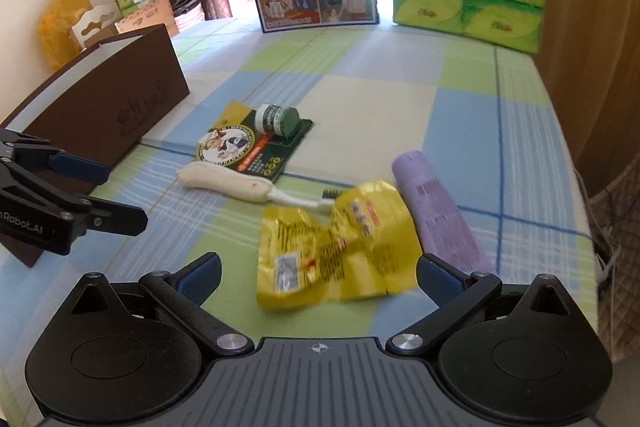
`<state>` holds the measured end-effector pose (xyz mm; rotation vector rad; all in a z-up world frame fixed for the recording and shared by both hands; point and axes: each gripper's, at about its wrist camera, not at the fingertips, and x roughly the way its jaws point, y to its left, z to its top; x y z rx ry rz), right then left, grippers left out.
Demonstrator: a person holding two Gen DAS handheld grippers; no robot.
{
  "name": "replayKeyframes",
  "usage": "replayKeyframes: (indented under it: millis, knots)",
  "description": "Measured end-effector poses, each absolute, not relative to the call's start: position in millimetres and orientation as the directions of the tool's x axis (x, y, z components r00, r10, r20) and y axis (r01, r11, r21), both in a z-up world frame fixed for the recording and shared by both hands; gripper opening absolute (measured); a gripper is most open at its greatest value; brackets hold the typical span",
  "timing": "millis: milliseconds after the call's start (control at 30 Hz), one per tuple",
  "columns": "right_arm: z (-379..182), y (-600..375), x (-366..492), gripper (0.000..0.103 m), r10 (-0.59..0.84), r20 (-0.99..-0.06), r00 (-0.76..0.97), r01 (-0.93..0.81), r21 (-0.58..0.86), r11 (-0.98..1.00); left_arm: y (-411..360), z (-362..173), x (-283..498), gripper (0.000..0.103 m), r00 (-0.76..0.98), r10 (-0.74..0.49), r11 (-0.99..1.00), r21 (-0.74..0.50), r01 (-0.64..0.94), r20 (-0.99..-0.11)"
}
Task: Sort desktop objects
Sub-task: 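Grasp the white toothbrush handle with the left tool while the right tool grasps the yellow snack packet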
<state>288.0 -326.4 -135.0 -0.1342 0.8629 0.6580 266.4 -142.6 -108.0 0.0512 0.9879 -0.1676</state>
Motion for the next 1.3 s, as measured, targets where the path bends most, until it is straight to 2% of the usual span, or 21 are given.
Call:
replayKeyframes:
  millis: [333, 400, 500, 600, 667, 900, 1167, 1300]
  knots:
    - [-159, -296, 312, 0.101, 0.444, -0.759, 0.475, -0.651, 0.036, 0.758, -120, -117, 286, 0.083, 0.516, -0.102, 0.989, -0.033, 0.141, -0.851]
    - [-166, -290, 310, 0.086, 0.414, -0.775, 0.479, -0.667, -0.015, 0.745, -117, -117, 288, 0.083, 0.516, -0.104, 0.989, -0.034, 0.143, -0.85]
    - [-165, -292, 303, 0.074, 0.426, -0.766, 0.481, -0.677, -0.016, 0.736, -115, -117, 290, 0.082, 0.514, -0.111, 0.988, -0.037, 0.151, -0.85]
    - [-163, -294, 292, 0.065, 0.422, -0.762, 0.491, -0.695, -0.051, 0.717, -115, -117, 292, 0.081, 0.513, -0.123, 0.986, -0.044, 0.164, -0.85]
    - [-162, -297, 283, 0.063, 0.419, -0.762, 0.494, -0.705, -0.068, 0.706, -117, -118, 293, 0.08, 0.511, -0.136, 0.983, -0.051, 0.177, -0.849]
    - [-160, -318, 248, 0.062, 0.396, -0.773, 0.495, -0.693, -0.076, 0.717, -137, -119, 302, 0.078, 0.512, -0.189, 0.959, -0.046, 0.278, -0.838]
    - [-154, -354, 221, 0.062, 0.344, -0.784, 0.517, -0.612, -0.058, 0.788, -165, -128, 327, 0.073, 0.497, -0.273, 0.876, 0.0, 0.482, -0.823]
    - [-152, -367, 215, 0.062, 0.314, -0.788, 0.53, -0.573, -0.06, 0.817, -178, -140, 341, 0.065, 0.46, -0.289, 0.829, 0.021, 0.559, -0.839]
